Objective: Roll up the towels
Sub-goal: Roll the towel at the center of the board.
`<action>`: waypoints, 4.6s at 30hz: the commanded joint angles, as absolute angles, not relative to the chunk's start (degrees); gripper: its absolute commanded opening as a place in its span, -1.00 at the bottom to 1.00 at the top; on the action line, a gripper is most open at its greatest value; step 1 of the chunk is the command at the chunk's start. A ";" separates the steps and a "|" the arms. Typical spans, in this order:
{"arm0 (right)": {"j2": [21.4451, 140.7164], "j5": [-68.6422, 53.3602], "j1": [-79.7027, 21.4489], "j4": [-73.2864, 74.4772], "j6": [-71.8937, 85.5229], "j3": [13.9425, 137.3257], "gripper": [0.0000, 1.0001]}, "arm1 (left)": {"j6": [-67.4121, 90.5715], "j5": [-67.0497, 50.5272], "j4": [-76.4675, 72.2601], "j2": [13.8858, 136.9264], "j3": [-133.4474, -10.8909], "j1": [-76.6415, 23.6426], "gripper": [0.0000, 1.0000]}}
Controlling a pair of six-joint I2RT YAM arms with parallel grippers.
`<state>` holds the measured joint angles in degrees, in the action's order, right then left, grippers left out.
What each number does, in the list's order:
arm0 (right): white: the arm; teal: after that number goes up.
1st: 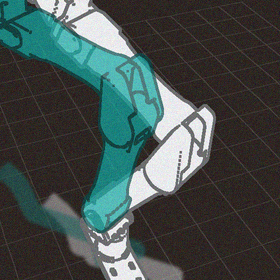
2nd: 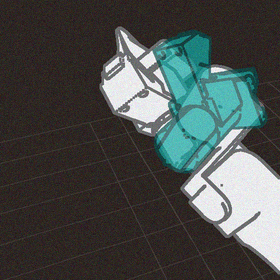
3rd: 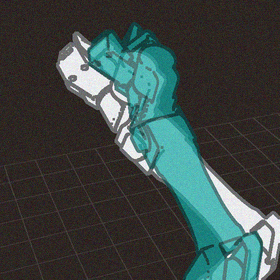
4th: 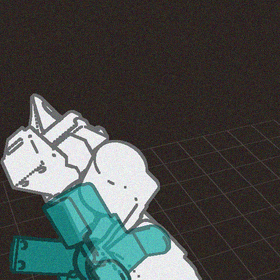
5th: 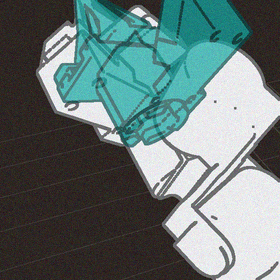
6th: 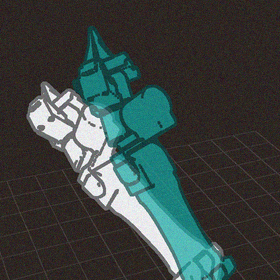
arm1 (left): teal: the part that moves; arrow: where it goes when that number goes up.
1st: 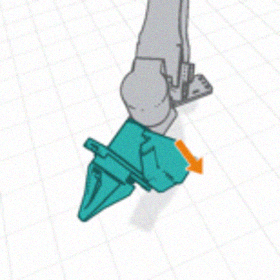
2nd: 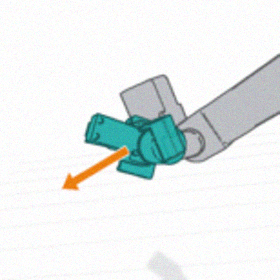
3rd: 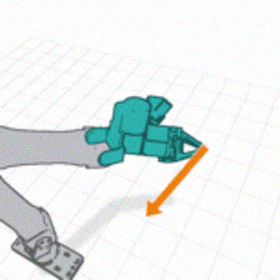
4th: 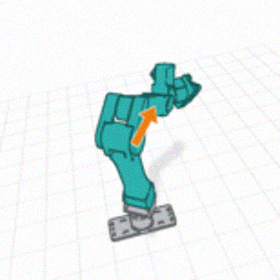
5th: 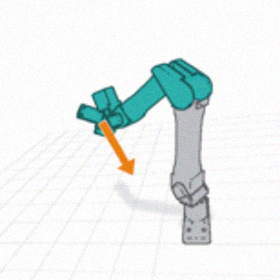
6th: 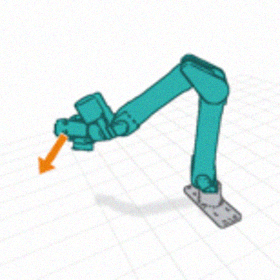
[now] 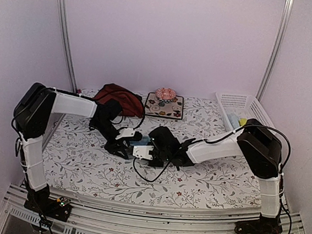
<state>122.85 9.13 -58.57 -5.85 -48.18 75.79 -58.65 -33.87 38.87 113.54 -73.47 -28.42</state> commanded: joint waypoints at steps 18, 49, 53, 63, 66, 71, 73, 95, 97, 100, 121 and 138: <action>132.86 -13.91 -56.51 30.89 -33.86 96.88 -0.83 | -68.36 -32.62 -1.16 80.93 -33.82 -25.19 0.14; 138.42 -25.13 -52.76 42.19 -29.36 108.81 -0.76 | -70.42 -7.61 -28.58 91.85 -27.61 -40.30 0.03; 138.34 -25.27 -52.69 42.13 -29.34 108.81 -0.75 | -69.74 -6.23 -26.89 93.83 -28.90 -40.49 -0.12; 137.34 -24.35 -52.38 42.06 -29.73 108.51 -0.64 | -67.05 -5.24 -15.25 97.05 -34.36 -40.38 -0.81; 135.35 -23.59 -51.80 40.67 -29.47 106.92 -0.39 | -65.63 -6.63 -9.06 96.88 -36.40 -40.42 -0.93; 129.04 -20.95 -51.00 35.71 -29.25 101.69 0.00 | -63.91 -8.38 -2.96 97.41 -38.71 -40.17 -1.00; 127.70 -19.13 -50.63 35.32 -29.18 100.72 0.09 | -62.49 -9.33 0.32 98.24 -40.78 -39.84 -1.00; 105.50 -1.27 -46.89 12.06 -9.34 74.44 0.98 | -42.20 -25.03 20.46 109.22 -63.50 -33.97 -1.00; 104.24 1.47 -46.97 12.62 -5.92 73.59 0.98 | -40.43 -26.36 21.70 110.24 -65.21 -33.52 -1.00; 101.39 8.57 -48.44 10.26 -3.60 69.89 0.98 | -38.29 -27.80 23.28 111.52 -67.68 -33.20 -1.00; 102.46 -6.78 -49.46 -16.63 36.69 57.00 0.96 | -17.98 -40.51 24.68 121.57 -79.10 -30.56 -1.00; 113.73 -8.75 -49.11 -32.65 59.90 55.81 0.72 | 4.72 -50.19 6.88 123.66 -73.23 -25.27 -1.00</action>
<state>110.41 -6.96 -49.47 -28.05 54.08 55.92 -3.05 -49.71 14.04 122.50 -76.71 -26.28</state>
